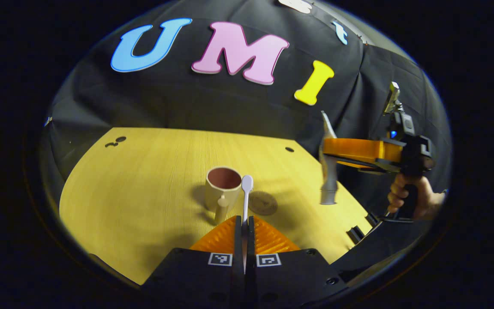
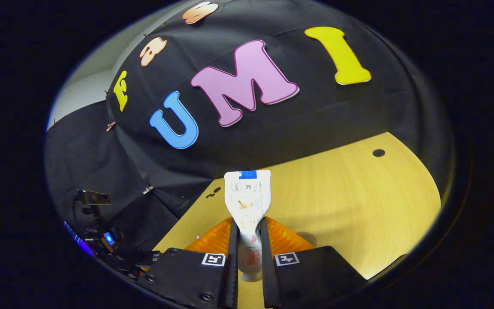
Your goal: Put the toothbrush and toothpaste on the desktop into the cup, then pick up the cup and place it on the coaster on the desktop.
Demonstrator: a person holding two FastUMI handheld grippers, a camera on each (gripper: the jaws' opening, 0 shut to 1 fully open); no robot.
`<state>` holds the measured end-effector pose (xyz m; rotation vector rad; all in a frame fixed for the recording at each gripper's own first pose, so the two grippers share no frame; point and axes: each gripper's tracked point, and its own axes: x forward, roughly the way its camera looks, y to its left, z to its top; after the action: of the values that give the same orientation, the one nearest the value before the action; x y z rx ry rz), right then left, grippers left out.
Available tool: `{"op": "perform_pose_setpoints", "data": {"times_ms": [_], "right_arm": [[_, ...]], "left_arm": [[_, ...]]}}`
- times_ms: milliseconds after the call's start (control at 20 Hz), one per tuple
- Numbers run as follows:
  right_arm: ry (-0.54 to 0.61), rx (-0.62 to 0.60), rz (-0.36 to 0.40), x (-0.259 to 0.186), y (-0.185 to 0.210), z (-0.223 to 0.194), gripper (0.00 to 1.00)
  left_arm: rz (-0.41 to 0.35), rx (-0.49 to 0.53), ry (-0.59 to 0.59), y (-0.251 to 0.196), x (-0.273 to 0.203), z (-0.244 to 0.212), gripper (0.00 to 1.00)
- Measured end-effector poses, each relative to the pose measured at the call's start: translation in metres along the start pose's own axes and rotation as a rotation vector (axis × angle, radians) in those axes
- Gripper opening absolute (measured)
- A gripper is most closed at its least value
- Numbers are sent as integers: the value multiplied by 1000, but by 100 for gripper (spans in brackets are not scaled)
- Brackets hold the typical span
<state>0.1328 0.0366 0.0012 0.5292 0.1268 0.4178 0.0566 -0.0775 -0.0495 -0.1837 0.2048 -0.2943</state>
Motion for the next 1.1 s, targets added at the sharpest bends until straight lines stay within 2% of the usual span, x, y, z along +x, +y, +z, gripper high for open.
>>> {"op": "perform_pose_setpoints", "data": {"times_ms": [150,300,550,800,1000,1100], "right_arm": [[-49,1,43,48,19,7,27],[-58,-7,44,88,17,-3,27],[-93,-21,47,133,9,-14,27],[-80,-49,38,160,-1,-45,27],[-97,-54,27,162,-5,-60,27],[-107,-102,14,162,-7,-69,27]], "left_arm": [[-5,13,-68,1,-16,18,6],[-7,9,-94,5,-22,22,6],[-20,-68,-185,14,-20,43,6],[-21,-156,-321,31,-2,82,6],[-38,-218,-435,43,25,117,6],[-30,-228,-477,50,37,125,6]]}}
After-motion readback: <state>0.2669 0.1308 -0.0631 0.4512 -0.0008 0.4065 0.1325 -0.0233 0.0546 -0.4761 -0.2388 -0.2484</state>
